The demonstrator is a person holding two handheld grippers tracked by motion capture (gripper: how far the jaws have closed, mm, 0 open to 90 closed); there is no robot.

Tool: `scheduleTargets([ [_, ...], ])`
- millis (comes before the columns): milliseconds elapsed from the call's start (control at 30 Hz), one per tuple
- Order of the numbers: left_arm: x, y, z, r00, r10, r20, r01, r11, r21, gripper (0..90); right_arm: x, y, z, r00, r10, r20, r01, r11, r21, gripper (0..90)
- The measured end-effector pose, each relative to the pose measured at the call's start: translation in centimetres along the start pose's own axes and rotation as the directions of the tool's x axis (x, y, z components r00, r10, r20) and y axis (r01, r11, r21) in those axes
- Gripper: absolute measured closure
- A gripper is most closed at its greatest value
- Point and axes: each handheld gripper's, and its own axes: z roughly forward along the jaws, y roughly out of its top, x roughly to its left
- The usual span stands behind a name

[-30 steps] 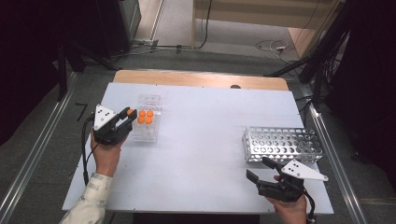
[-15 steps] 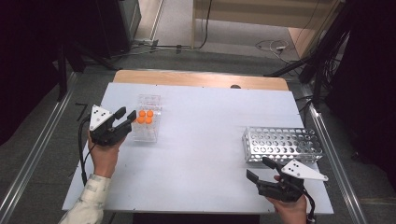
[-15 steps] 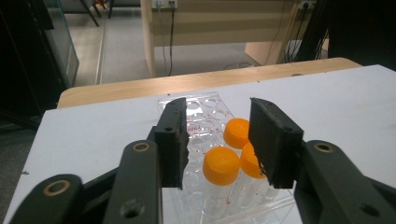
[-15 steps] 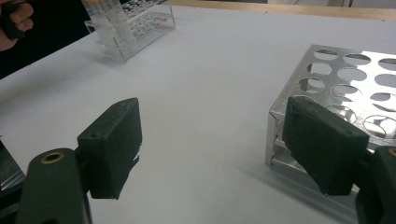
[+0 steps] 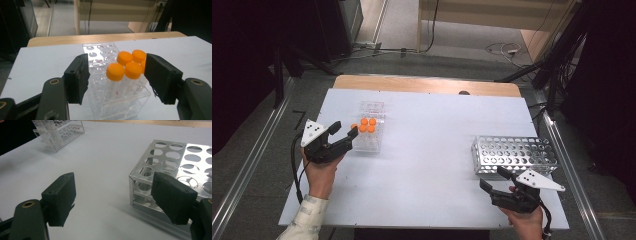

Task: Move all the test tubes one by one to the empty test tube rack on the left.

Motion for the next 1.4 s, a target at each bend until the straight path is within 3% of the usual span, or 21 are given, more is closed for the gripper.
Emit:
scheduleTargets([
  [467, -0.7, -1.6, -0.8, 1.0, -0.002, 0.003, 0.002, 0.9994, 0.034, 34.3, -0.4, -0.1, -0.1, 0.9999, 0.007, 0.012, -0.007, 1.0, 0.0, 18.5],
  [1400, -1.3, -2.1, -1.9, 0.9998, 0.003, 0.017, -0.004, 0.9996, 0.029, 33.5, -0.4, -0.1, -0.2, 0.9998, 0.01, 0.017, -0.01, 1.0, -0.003, 18.5],
])
